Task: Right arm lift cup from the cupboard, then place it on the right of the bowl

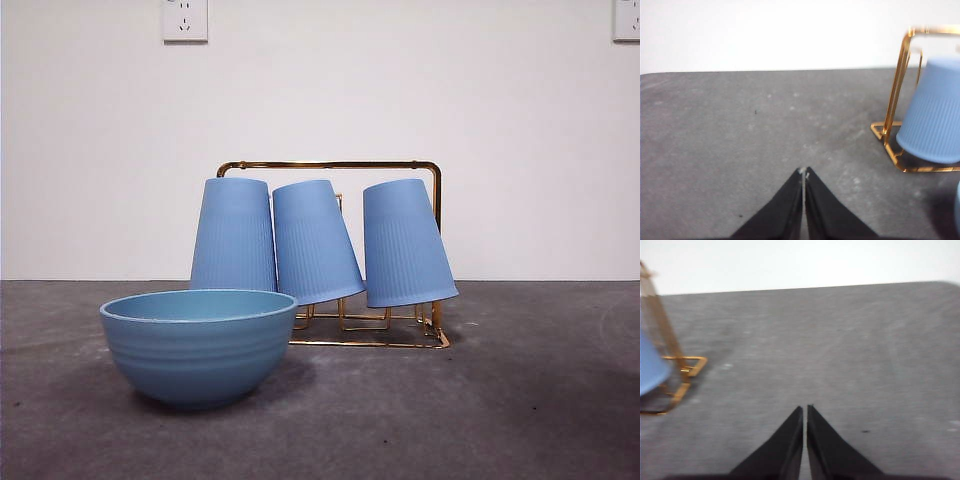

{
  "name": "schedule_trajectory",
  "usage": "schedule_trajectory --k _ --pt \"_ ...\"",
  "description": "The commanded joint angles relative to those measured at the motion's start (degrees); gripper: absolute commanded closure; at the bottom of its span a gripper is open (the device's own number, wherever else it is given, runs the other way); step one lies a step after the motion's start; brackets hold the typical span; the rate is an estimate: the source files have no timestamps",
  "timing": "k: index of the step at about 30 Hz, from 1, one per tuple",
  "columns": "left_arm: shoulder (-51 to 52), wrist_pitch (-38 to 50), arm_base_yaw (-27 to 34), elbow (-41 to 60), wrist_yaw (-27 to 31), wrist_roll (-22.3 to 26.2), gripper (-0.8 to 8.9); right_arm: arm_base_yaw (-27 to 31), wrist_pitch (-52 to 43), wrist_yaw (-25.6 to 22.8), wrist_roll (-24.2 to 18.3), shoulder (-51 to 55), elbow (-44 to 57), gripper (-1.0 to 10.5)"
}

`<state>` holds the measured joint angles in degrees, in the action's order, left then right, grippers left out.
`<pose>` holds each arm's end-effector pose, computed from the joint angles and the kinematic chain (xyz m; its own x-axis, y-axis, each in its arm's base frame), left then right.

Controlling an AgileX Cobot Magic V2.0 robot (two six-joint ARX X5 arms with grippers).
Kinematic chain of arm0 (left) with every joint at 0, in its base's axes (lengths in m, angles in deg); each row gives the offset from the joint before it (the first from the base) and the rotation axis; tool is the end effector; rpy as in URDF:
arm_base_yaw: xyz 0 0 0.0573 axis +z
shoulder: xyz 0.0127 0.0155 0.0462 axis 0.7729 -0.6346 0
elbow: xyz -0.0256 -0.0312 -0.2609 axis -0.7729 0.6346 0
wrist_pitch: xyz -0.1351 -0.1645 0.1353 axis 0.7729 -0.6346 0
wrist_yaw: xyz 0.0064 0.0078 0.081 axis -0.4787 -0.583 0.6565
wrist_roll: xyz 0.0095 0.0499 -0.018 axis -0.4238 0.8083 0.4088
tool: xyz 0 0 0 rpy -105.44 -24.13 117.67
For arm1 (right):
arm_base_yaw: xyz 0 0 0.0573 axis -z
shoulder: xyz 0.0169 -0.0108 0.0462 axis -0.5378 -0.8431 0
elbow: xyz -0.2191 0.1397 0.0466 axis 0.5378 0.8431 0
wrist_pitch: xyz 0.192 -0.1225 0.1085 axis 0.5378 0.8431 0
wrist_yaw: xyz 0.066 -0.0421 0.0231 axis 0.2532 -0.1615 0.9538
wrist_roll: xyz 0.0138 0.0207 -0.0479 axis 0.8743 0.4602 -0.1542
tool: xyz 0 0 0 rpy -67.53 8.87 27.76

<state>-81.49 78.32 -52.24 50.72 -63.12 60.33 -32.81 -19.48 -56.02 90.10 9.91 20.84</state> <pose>0.0953 -0.0057 0.1634 0.9876 -0.1315 -0.0853 0.1296 0.9912 -0.0282 0.0957 0.0019 0.1530 0.9862 0.0587 -0.1550 -0.0375 0.9899 0.1364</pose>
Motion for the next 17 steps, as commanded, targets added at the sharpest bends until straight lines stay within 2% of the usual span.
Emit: schedule_trajectory --k 1,3,6,10,13,17 --pt "-1.18 -1.73 0.04 -0.96 0.17 -8.17 8.03 0.02 1.03 1.55 8.44 -0.04 -1.9 9.3" --pt "-2.82 -3.19 -0.09 -2.67 0.17 -12.0 8.03 -0.04 3.15 1.86 11.69 -0.5 -4.35 9.3" --pt "-5.86 -3.45 -0.72 -5.66 0.07 -15.47 8.03 -0.37 6.88 4.09 14.12 -1.9 -9.38 9.3" --pt "-10.91 -3.76 -1.18 -11.37 0.04 -20.44 8.03 -1.05 12.63 9.51 15.04 -5.57 -17.25 9.3" --pt "-16.02 -7.13 -1.42 -17.35 -1.05 -20.7 8.03 -1.51 18.01 13.84 14.6 -9.2 -23.58 9.3" --pt "-23.45 -13.62 -1.44 -26.12 -7.28 -19.28 8.03 -2.01 21.53 20.2 13.81 -13.62 -30.91 9.3"
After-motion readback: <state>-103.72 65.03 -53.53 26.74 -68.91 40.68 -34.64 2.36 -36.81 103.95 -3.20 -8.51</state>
